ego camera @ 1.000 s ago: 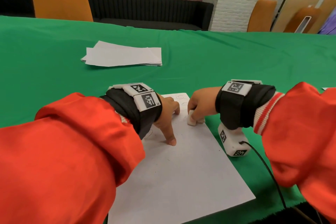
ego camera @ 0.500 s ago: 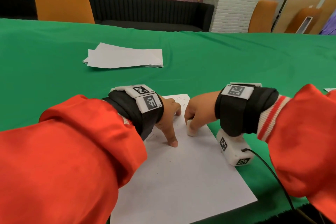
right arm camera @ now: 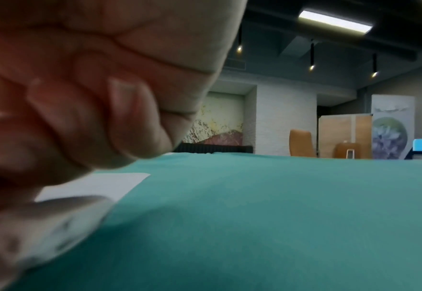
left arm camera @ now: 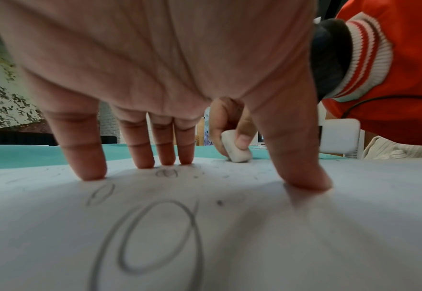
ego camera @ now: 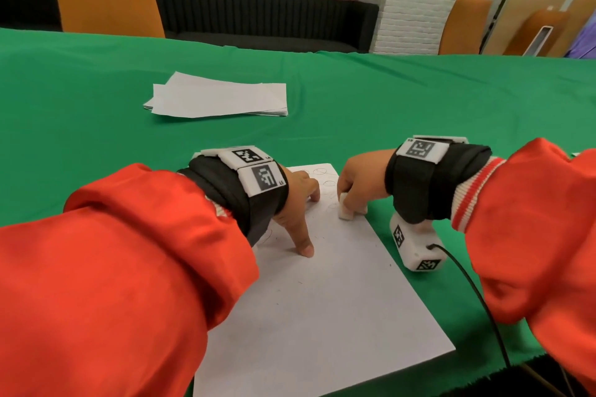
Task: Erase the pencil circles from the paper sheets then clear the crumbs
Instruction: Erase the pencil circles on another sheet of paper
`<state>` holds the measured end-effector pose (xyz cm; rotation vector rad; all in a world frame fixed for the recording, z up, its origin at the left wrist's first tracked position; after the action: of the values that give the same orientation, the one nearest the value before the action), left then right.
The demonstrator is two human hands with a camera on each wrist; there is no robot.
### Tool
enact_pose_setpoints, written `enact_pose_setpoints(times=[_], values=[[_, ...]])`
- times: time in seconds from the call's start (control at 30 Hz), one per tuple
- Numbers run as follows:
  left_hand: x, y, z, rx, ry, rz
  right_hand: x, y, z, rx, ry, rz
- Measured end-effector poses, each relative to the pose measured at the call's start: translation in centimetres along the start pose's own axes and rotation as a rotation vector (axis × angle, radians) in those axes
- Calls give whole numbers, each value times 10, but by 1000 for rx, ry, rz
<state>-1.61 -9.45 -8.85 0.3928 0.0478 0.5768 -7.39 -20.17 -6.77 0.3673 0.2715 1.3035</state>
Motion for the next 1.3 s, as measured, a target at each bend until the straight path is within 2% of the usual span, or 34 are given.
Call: enact_pose_setpoints(times=[0.17, 0.33, 0.5, 0.63, 0.8, 0.93, 1.1, 1.23, 1.3], values=[[0, 0, 0, 2, 7, 3, 7, 1, -6, 76, 45, 59], [0, -1, -1, 0, 2, 0, 1, -2, 0, 0, 57, 13], [1, -1, -1, 3, 13, 2, 9, 1, -5, 92, 46, 54], [1, -1, -1, 1, 12, 0, 0, 0, -1, 3, 8, 2], [1, -2, -1, -2, 14, 2, 1, 1, -5, 53, -1, 30], [0, -1, -1, 2, 11, 3, -8, -1, -2, -12, -27, -19], [1, 0, -1, -2, 14, 4, -1, 4, -5, 59, 8, 18], [0, 0, 0, 9, 6, 4, -5, 2, -2, -14, 34, -11], [0, 0, 0, 9, 2, 3, -4, 3, -5, 2, 36, 6]])
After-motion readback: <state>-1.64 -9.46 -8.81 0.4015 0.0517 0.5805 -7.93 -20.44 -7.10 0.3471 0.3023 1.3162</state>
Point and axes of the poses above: each hand's wrist, its own y-axis away from the middle knuckle, its own z-axis out of the back of the hand, x = y × z, the point moved 2 cm from there along -y, towards the middle knuckle, and after that the axes turned 3 degrees about z, right-handed, at the moved point
